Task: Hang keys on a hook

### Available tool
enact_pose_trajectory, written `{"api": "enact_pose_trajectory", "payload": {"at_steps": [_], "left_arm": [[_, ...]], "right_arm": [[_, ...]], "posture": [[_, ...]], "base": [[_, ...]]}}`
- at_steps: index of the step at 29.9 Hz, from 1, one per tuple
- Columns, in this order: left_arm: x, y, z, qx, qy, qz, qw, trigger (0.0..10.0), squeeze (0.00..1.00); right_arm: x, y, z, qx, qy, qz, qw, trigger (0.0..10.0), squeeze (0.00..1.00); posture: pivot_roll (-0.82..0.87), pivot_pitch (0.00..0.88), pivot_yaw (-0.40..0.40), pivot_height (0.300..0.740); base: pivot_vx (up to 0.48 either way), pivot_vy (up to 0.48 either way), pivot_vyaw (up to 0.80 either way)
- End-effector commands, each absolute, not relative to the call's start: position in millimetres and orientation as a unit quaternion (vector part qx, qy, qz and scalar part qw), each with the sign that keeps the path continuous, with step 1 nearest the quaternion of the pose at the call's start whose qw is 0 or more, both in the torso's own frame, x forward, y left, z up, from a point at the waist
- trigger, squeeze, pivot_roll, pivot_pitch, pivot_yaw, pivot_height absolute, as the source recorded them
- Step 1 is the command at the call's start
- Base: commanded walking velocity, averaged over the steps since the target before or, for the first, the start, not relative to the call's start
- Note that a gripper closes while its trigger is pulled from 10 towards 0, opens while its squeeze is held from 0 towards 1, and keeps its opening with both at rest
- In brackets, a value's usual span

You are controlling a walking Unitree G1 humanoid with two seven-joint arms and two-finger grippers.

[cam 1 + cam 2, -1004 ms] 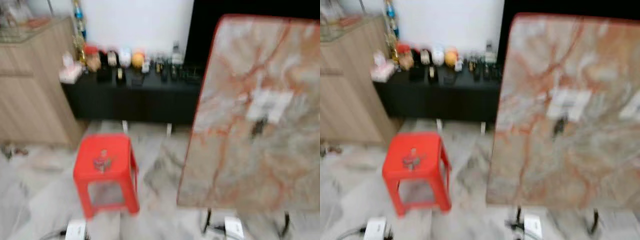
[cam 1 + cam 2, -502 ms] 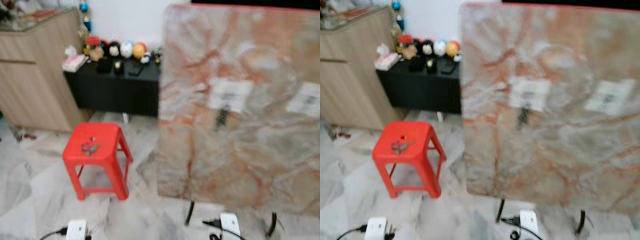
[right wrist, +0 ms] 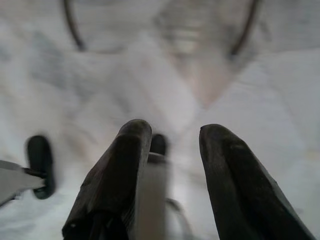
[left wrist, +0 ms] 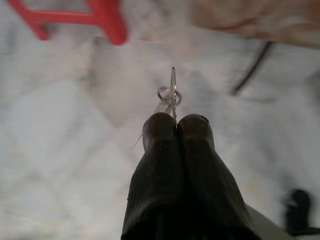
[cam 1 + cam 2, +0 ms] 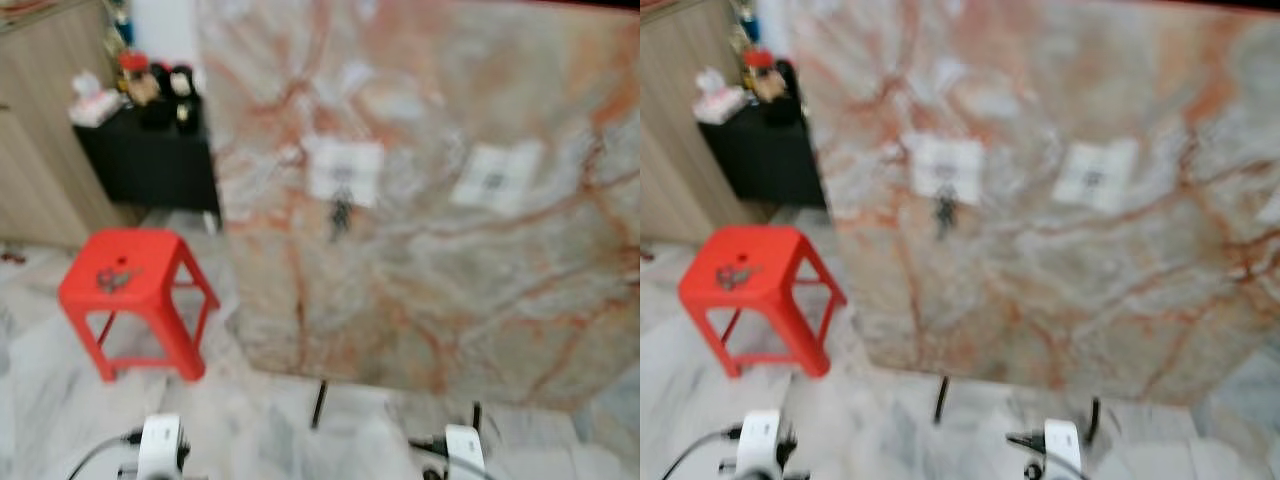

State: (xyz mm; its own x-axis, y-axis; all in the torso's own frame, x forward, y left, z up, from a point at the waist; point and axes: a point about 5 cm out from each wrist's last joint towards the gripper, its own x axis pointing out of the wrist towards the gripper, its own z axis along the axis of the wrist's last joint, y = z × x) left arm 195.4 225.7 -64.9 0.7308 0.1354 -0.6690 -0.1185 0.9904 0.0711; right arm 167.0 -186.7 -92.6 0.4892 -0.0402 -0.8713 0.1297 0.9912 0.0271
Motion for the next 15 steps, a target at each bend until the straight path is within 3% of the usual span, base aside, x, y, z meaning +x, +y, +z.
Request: {"api": "enact_pose_trajectory", "payload": {"at_steps": [1,9,15], "left_arm": [[194,232,-64,0.016,0.359,0.076,0.930,10.0,0.00],[208,229,-55,0.013,0.327,0.072,0.942,10.0,0.00],[235,228,-35,0.016,0.263,0.063,0.963,10.0,0.00]], "right_arm": [[171,-184,-91,0.045,0.499,-0.045,0.865,10.0,0.00],[171,-185,-91,0.044,0.499,-0.045,0.865,10.0,0.00],[168,-185,-92,0.043,0.501,-0.042,0.863,10.0,0.00]], "posture": [[0.11,0.044,-0.041,0.740],[0.11,0.048,-0.045,0.740],[0.11,0.053,-0.046,0.740]], "base": [[0.000,-0.401,0.00],[0.000,-0.404,0.00],[0.000,-0.402,0.00]]}}
